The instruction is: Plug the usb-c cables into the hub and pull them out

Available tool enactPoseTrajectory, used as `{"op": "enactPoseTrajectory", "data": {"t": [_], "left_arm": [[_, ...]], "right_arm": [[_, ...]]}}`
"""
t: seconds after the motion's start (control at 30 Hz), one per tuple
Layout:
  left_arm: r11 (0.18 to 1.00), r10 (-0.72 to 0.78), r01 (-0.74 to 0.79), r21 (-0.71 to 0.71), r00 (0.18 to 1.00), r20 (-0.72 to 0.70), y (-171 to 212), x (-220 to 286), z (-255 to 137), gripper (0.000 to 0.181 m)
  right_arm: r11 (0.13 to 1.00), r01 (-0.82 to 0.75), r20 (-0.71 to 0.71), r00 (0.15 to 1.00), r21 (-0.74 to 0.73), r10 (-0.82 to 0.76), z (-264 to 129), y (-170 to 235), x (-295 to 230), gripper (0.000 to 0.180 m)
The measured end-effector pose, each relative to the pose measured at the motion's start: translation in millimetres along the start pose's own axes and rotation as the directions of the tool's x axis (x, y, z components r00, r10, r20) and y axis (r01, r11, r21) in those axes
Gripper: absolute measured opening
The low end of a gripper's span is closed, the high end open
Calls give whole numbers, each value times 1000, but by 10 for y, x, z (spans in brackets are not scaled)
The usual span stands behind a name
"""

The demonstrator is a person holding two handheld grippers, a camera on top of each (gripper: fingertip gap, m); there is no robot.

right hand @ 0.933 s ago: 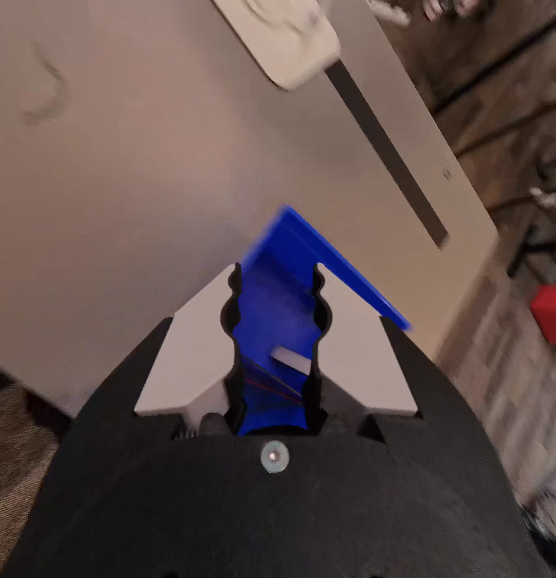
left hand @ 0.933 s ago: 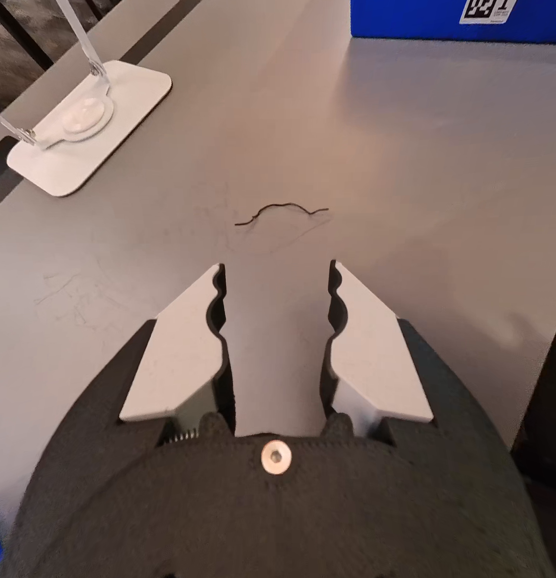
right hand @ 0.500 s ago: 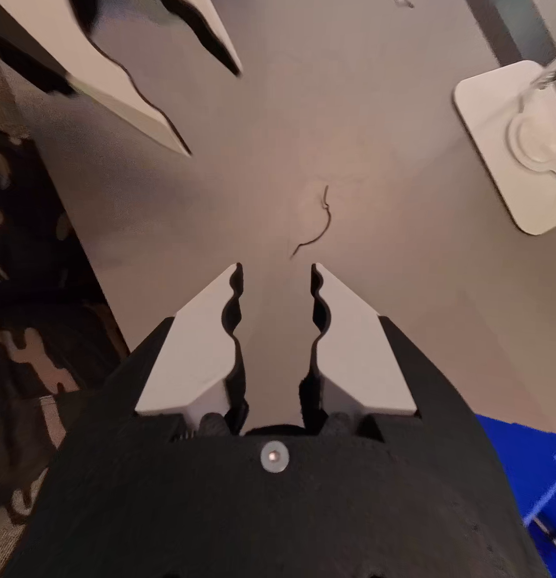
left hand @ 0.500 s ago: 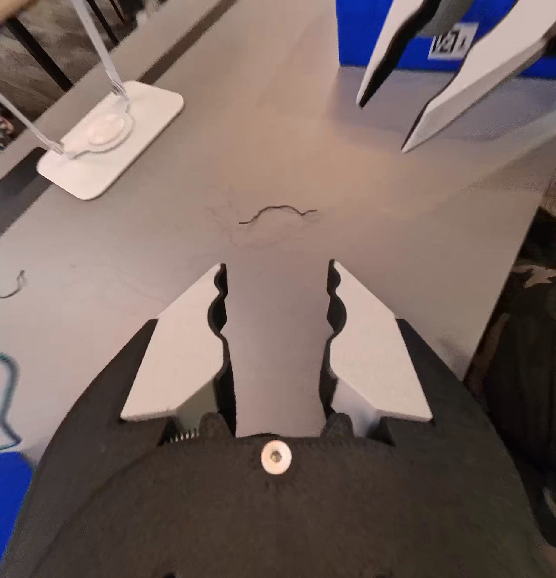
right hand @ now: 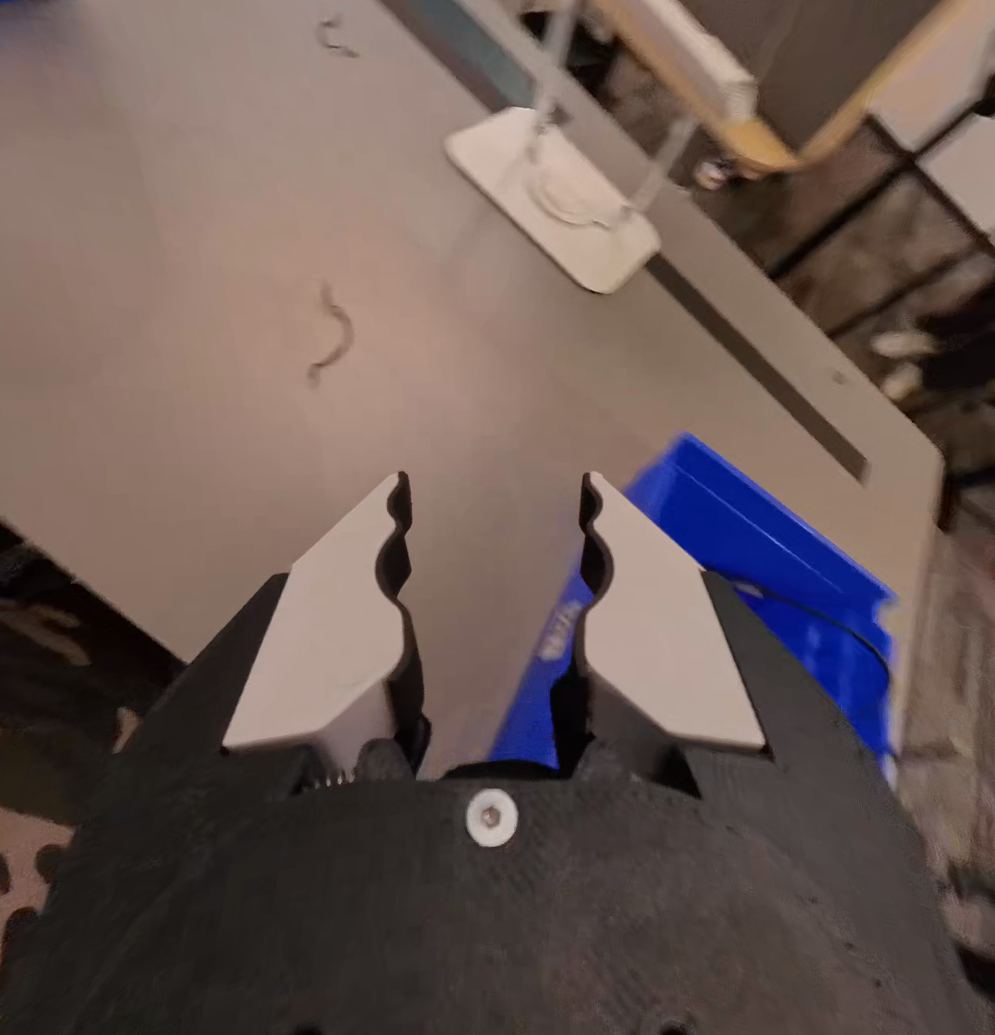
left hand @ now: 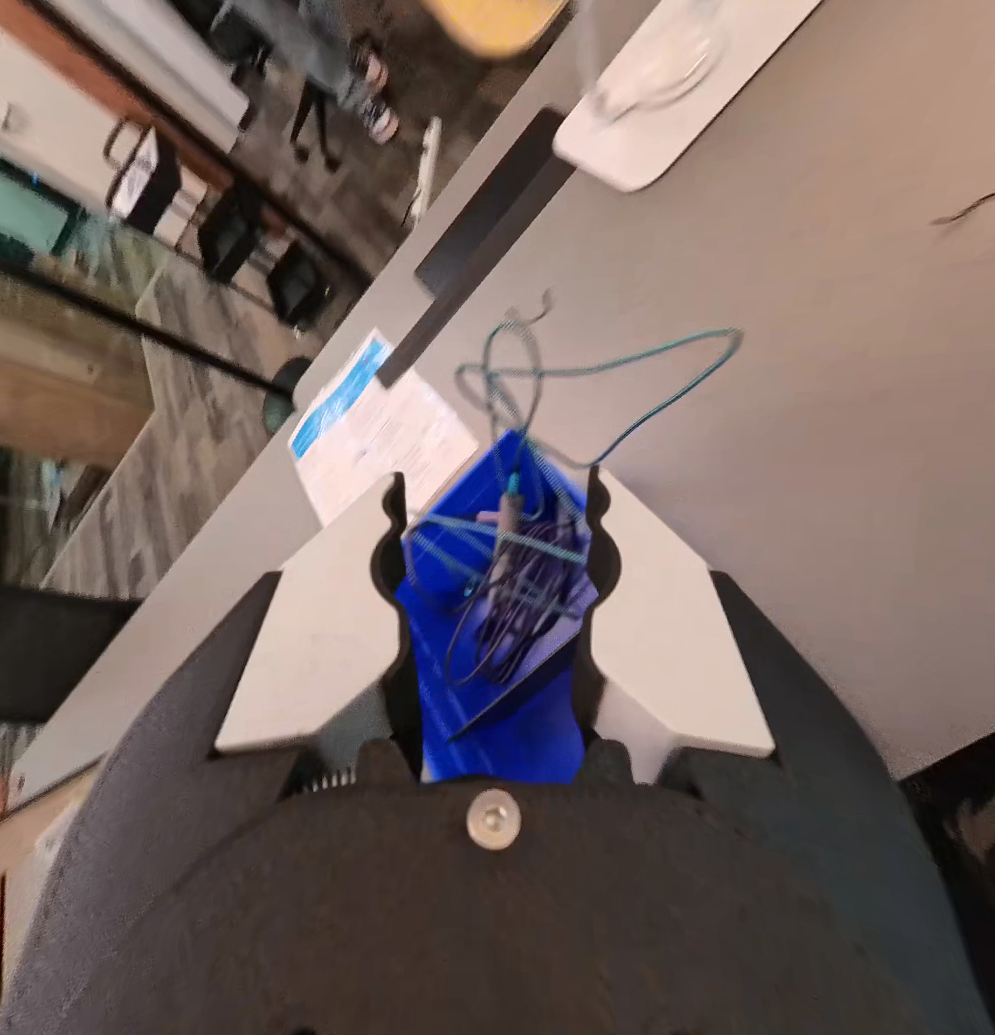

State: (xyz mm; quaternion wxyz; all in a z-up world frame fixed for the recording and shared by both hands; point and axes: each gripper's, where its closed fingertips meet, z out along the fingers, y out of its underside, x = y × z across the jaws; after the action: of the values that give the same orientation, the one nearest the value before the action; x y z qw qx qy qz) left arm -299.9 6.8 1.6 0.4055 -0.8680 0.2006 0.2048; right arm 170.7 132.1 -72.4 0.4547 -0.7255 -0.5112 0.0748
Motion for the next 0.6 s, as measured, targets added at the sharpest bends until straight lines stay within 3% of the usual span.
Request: {"op": "enactPoseTrajectory", "data": {"t": [0.13,0.27,0.4,0.6], "left_arm": [[983,-124,124,-133,992,7,690,-330,35,69],[928,-290,282,-242,957,3,1470,-354,108,82],[855,-434,412,-315,901,1,2083,-249,190,94],[788,-525,487,-376,851,2,2560,-112,268,95]], "right_arm": [[980,-196,-255,947,29,197,-604,452,901,67],[939,-342,-470,835,-39,285,-1058,1265,1612,72],[885,-459,-512,781,-81,358,-1103,1917,1926,72],[826,-538,-501,768,-166,399,-909,2544,2057,82]]}}
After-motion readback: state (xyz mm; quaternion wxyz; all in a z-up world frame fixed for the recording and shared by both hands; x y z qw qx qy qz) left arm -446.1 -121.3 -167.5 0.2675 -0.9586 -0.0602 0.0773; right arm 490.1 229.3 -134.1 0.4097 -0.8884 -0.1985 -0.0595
